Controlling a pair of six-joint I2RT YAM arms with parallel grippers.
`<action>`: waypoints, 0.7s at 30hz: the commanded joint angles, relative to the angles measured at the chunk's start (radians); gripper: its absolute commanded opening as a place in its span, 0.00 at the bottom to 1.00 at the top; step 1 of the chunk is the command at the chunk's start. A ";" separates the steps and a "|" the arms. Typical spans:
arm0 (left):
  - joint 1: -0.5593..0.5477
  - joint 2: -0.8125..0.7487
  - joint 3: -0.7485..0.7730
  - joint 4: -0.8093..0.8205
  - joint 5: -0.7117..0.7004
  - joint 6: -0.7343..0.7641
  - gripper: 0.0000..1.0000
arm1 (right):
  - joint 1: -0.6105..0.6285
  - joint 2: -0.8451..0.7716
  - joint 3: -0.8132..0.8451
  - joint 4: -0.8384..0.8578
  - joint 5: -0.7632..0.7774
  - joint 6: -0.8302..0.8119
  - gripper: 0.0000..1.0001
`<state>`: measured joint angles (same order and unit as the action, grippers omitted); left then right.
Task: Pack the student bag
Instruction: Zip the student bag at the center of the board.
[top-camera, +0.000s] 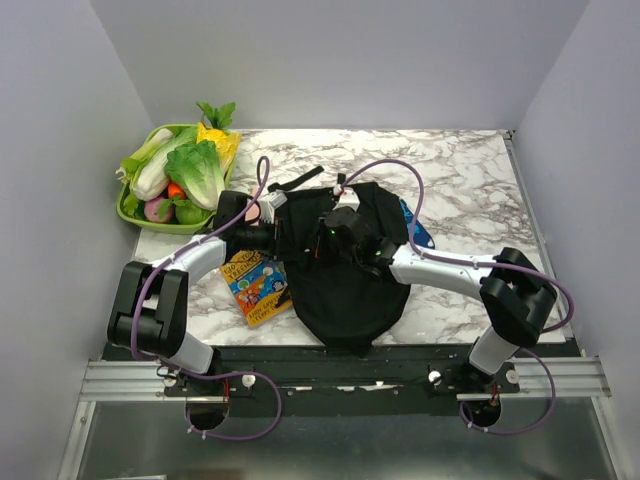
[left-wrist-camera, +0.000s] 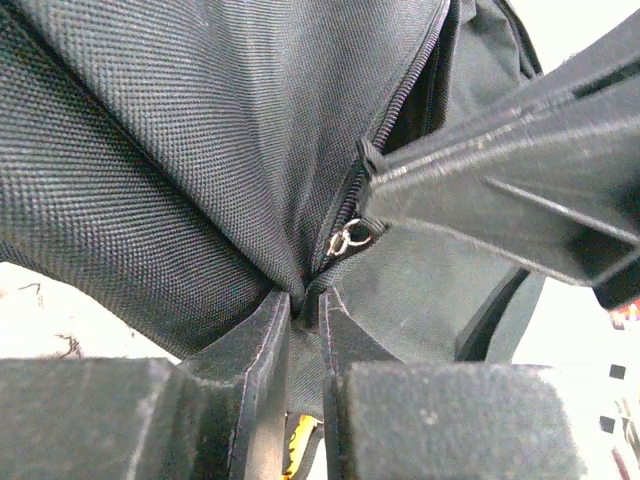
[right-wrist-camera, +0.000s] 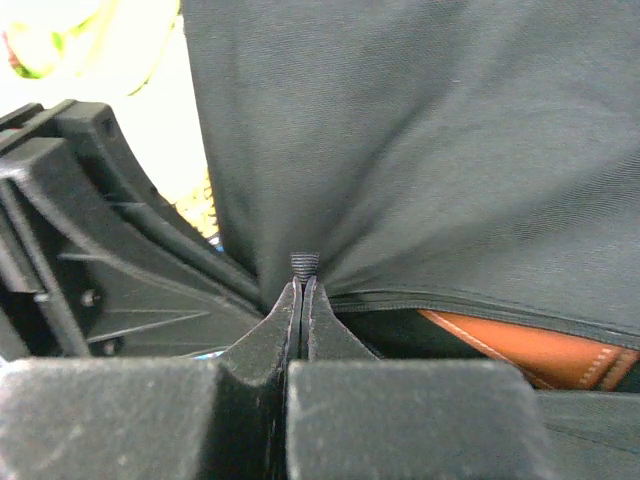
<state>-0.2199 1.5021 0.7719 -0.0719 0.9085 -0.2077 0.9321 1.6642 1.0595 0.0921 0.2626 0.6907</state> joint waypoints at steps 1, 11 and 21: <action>-0.001 -0.020 0.030 -0.118 0.046 0.096 0.00 | -0.047 -0.027 0.033 -0.089 0.127 -0.005 0.01; 0.004 -0.071 0.066 -0.256 0.043 0.246 0.00 | -0.130 -0.049 0.054 -0.268 0.222 -0.034 0.01; 0.013 -0.091 0.070 -0.252 0.012 0.231 0.00 | -0.191 -0.109 0.011 -0.414 0.388 -0.026 0.01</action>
<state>-0.2173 1.4475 0.8249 -0.2726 0.9165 -0.0048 0.7971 1.6226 1.0924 -0.2356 0.4717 0.6724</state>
